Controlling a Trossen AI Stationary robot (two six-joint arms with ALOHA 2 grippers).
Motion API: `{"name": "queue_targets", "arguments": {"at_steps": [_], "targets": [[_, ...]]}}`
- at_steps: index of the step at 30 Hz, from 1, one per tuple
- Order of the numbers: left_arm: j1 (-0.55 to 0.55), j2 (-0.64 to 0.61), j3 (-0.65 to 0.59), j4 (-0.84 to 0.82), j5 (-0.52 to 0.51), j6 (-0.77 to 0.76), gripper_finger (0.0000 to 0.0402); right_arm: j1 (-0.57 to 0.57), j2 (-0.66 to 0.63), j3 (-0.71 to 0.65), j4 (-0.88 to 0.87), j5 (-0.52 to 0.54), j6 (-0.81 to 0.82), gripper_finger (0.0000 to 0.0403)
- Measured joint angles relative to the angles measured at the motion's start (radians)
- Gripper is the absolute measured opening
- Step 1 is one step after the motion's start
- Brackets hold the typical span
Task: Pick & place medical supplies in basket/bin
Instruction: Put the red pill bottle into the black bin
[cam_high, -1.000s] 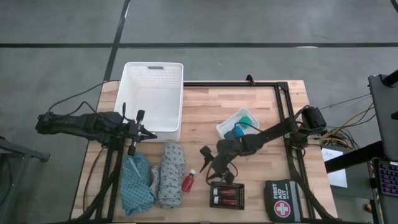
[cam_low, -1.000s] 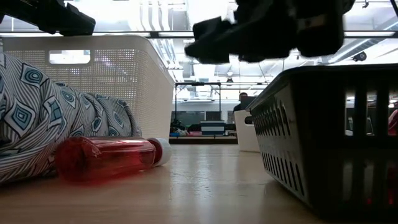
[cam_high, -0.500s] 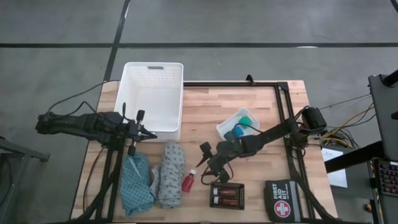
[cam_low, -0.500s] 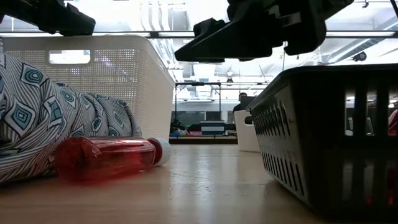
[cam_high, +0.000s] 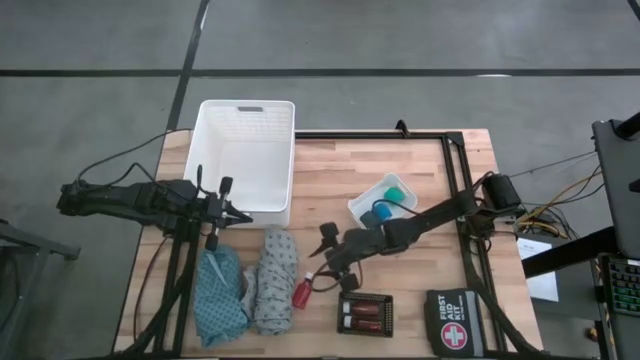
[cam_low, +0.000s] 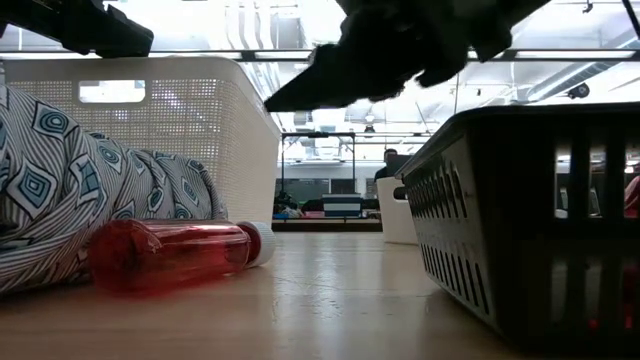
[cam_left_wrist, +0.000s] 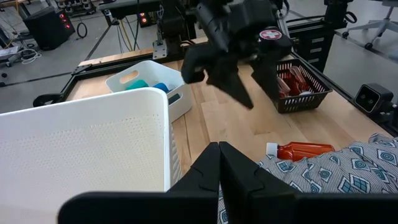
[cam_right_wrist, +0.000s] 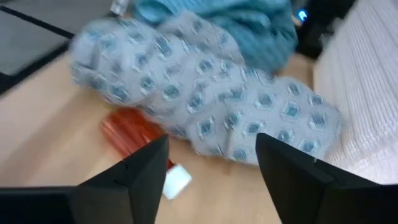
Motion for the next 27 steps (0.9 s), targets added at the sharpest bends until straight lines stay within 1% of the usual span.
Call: {"name": "queue_targets", "arguments": {"at_steps": [1,4,6,8,10,12,13,18,23,25,27], "targets": [[0.0,0.0,0.0,0.0,0.0,0.0,0.0006,0.0,0.015,0.015,-0.008,0.013,0.01,0.0252],[0.0,0.0,0.0,0.0,0.0,0.0,0.0006,-0.001,0.046,0.049,-0.037,0.006,-0.004,0.0275],[0.0,0.0,0.0,0.0,0.0,0.0,0.0006,0.001,0.068,0.082,-0.058,-0.029,-0.079,0.0284],[0.0,0.0,0.0,0.0,0.0,0.0,0.0006,0.006,0.077,0.107,-0.126,-0.061,-0.162,0.0287],[0.0,0.0,0.0,0.0,0.0,0.0,0.0006,0.012,0.087,0.146,-0.18,-0.074,-0.212,0.0285],[0.0,0.0,0.0,0.0,0.0,0.0,0.0006,0.013,0.087,0.173,-0.252,-0.078,-0.224,0.0281],[0.0,0.0,0.0,0.0,0.0,0.0,0.0006,0.012,0.091,0.186,-0.261,-0.079,-0.225,0.0277],[0.0,0.0,0.0,0.0,0.0,0.0,0.0006,0.009,0.128,0.223,-0.266,-0.121,-0.229,0.0262],[0.0,0.0,0.0,0.001,0.0,0.0,0.0006,0.011,0.182,0.251,-0.278,-0.127,-0.24,0.0259],[0.0,0.0,0.0,0.001,0.0,0.0,0.0006,0.01,0.204,0.255,-0.309,-0.127,-0.244,0.026],[0.0,0.0,0.0,0.001,0.0,0.0,0.0006,0.01,0.224,0.265,-0.294,-0.127,-0.244,0.026]]}}
